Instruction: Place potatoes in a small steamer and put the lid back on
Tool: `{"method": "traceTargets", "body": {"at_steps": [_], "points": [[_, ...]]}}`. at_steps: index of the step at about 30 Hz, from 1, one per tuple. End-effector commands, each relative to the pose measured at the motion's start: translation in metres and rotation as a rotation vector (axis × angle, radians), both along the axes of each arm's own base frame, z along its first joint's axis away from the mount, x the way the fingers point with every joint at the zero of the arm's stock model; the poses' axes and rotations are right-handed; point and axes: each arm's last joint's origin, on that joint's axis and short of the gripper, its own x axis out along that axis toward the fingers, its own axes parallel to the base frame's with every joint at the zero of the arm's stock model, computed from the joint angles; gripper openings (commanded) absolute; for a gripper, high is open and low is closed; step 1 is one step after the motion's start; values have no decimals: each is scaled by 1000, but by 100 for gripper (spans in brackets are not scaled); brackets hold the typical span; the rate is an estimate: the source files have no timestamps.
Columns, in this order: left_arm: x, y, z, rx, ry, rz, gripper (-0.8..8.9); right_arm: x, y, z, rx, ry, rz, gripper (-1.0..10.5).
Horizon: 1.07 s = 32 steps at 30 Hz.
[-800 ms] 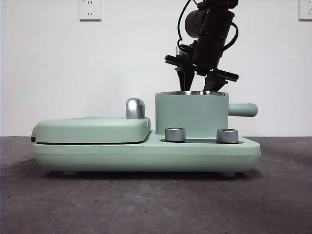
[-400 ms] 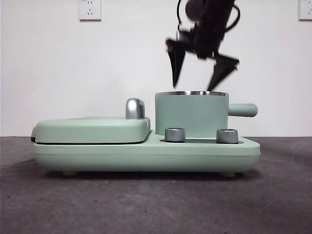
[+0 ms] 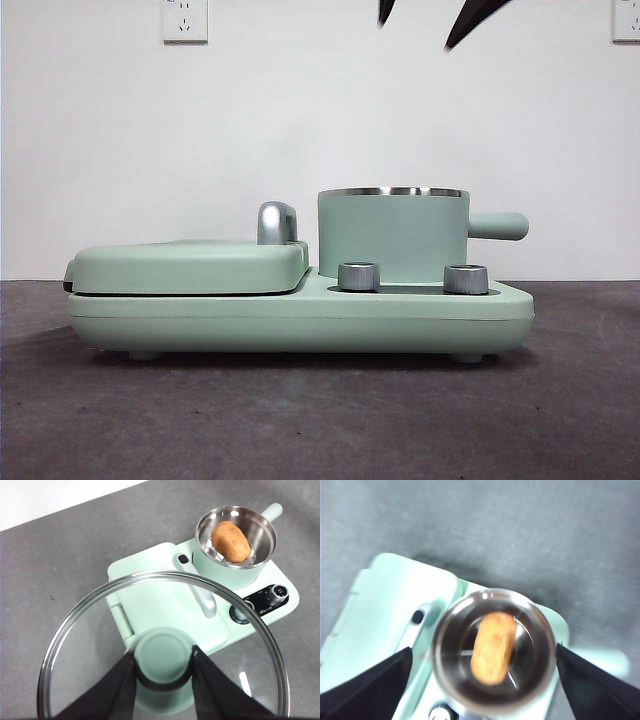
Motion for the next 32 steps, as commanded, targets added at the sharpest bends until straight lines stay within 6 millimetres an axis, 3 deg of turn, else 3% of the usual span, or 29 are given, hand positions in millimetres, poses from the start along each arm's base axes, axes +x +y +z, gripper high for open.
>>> {"method": "traceTargets", "body": {"at_steps": [1, 7, 15, 18, 24, 32], "points": [[3, -2, 6, -22, -34, -4, 9, -29, -11, 4, -56, 55, 30, 453], [5, -3, 5, -33, -23, 6, 9, -108, -44, -1, -113, 86, 39, 427], [15, -8, 3, -31, -16, 6, 9, -213, -88, -41, -148, 88, 15, 427], [24, -13, 0, -30, -10, 7, 8, -243, -100, -57, -98, 12, 9, 427], [50, -27, -10, -16, 25, 5, 9, -290, -117, -81, 86, -176, -3, 427], [90, -58, -29, -6, 43, -31, 8, -320, -129, -103, 161, -217, -50, 427]]}}
